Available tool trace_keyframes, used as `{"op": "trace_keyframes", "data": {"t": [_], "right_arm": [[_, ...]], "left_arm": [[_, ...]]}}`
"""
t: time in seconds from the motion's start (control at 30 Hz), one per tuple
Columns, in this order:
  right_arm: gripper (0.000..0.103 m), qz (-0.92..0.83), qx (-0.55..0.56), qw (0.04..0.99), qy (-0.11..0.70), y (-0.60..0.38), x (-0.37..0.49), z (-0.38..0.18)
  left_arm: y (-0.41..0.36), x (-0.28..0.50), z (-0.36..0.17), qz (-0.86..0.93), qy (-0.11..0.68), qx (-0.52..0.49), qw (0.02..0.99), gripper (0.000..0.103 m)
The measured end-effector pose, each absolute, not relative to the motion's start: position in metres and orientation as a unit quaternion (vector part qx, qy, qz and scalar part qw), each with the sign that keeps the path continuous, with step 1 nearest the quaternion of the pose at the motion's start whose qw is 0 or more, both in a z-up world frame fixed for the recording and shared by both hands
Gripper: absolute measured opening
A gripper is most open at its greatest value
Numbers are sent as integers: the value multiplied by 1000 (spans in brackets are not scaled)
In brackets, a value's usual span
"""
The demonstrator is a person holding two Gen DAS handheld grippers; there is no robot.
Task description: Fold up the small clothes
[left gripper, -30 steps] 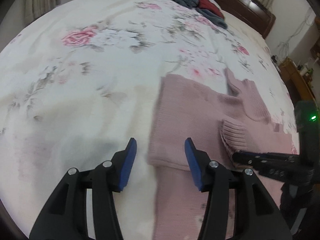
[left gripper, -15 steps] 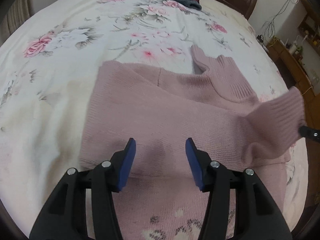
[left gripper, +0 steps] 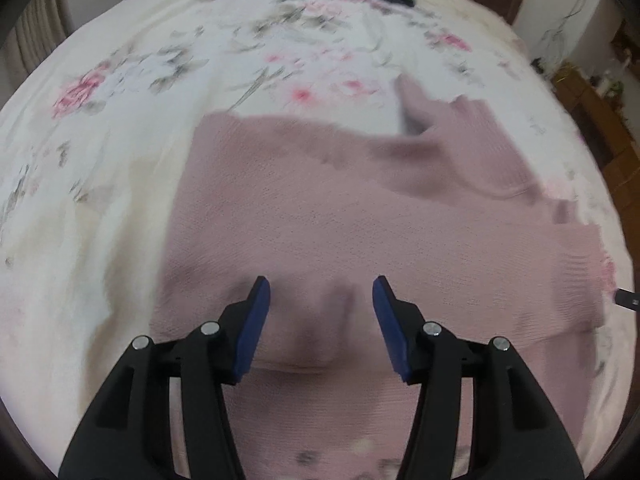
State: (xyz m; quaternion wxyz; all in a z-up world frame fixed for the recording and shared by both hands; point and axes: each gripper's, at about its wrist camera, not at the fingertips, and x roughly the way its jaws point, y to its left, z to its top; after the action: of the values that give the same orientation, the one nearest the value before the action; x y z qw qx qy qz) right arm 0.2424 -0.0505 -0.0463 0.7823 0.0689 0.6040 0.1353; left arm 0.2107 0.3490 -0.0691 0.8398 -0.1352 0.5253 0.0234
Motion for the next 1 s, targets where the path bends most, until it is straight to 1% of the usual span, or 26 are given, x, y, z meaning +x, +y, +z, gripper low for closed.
{"op": "trace_keyframes", "data": {"t": [0.03,0.1,0.23,0.3,0.43,0.57,0.77,0.8,0.83,0.87,0.9,0.93,1.0], "right_arm": [[12,146,70,783,601,-43,245,-46],[14,162,61,779,602,-26,250,-49],[15,168,53,764,620,-8,252,-72],[16,157,47,761,628,-11,249,-84],[14,160,65,757,630,-25,248,-100],[14,171,79,756,627,-34,249,-105],[15,178,72,749,634,-34,253,-104],[17,181,65,748,635,-31,256,-100],[24,184,62,749,634,-29,259,-97],[33,189,61,753,627,-26,265,-90],[38,190,60,758,621,-24,270,-85],[42,188,54,767,611,-20,279,-79],[43,183,51,776,602,-12,297,-71]], "left_arm": [[344,212,-65,17,522,-130,843,57],[330,214,-59,0,519,-116,847,59],[318,217,-66,-18,530,-105,841,59],[318,218,-77,-14,540,-95,836,59],[326,216,-92,-18,547,-91,832,59],[326,211,-95,-34,543,-67,837,59],[331,215,-90,-43,544,-82,834,60],[331,216,-86,-44,543,-81,835,60],[331,220,-79,-48,537,-79,838,60],[330,224,-71,-53,529,-78,843,63],[329,229,-64,-57,520,-78,849,66],[329,239,-55,-59,509,-79,855,72],[330,262,-46,-57,502,-87,859,73]]}}
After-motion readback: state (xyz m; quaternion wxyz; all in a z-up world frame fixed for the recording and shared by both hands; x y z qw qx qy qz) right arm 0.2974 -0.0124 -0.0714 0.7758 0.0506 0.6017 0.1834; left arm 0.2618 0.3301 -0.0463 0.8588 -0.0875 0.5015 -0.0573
